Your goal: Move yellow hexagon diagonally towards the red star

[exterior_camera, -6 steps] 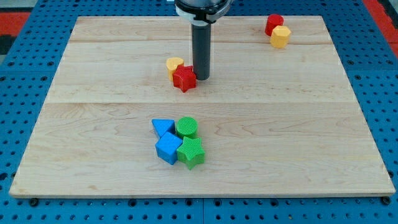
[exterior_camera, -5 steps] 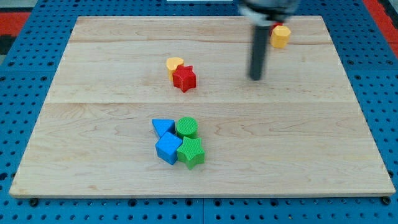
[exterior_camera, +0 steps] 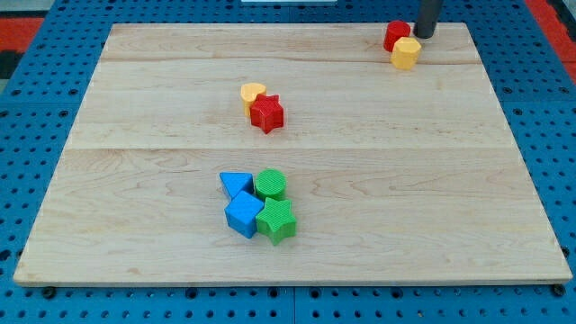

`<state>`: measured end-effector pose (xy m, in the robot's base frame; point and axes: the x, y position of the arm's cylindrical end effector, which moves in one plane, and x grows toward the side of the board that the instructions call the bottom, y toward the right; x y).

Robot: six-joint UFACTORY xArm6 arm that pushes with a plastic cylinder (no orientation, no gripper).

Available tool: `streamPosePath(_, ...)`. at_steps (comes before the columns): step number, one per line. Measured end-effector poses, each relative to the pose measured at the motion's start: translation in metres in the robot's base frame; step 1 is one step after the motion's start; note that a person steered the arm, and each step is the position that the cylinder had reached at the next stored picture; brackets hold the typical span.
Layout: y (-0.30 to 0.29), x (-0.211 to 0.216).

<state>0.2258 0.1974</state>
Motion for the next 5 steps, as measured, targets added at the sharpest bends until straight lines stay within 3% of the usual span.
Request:
streamPosePath(1, -0.029, 0.016)
streamPosePath(4, 0.014, 0.053)
streamPosePath(5, -0.022, 0.06)
